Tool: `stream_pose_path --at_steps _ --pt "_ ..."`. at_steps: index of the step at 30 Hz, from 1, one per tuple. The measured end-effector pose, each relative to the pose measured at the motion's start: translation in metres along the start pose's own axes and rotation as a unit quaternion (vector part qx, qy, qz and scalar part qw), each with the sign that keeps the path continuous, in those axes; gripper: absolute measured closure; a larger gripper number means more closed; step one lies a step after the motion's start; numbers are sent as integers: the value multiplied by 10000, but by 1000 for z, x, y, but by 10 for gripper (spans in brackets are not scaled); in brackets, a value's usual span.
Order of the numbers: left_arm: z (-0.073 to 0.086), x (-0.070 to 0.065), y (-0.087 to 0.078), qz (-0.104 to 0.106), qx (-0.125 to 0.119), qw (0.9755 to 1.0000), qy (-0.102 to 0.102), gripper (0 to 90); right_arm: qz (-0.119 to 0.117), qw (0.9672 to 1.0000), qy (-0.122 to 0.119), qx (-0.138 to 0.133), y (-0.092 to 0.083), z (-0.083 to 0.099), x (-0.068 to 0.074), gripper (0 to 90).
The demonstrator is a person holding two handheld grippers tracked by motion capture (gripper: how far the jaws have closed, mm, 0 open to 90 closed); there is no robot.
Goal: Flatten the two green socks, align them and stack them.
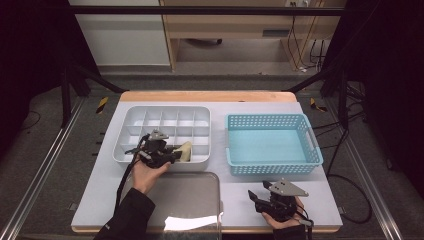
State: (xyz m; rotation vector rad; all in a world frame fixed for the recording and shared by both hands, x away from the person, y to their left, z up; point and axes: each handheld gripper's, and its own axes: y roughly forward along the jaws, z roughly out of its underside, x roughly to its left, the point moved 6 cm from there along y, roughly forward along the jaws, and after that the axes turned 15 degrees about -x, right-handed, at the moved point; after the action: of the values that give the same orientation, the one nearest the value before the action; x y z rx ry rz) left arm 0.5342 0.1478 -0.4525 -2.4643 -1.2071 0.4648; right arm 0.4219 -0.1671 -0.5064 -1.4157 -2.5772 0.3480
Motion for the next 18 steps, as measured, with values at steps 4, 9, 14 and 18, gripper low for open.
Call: stream_pose_path --at_steps 4,9,14,18 --pt "6 -1 5 -85 215 9997 117 707 -14 10000 13 21 1 1 0 369" --pt "10 2 7 -38 349 9994 16 716 -23 10000 7 22 1 1 0 370" --pt "7 1 4 19 168 9998 50 655 -41 10000 4 50 2 2 1 369" --pt "3 1 -4 72 5 9999 101 624 -27 10000 35 14 1 1 0 369"
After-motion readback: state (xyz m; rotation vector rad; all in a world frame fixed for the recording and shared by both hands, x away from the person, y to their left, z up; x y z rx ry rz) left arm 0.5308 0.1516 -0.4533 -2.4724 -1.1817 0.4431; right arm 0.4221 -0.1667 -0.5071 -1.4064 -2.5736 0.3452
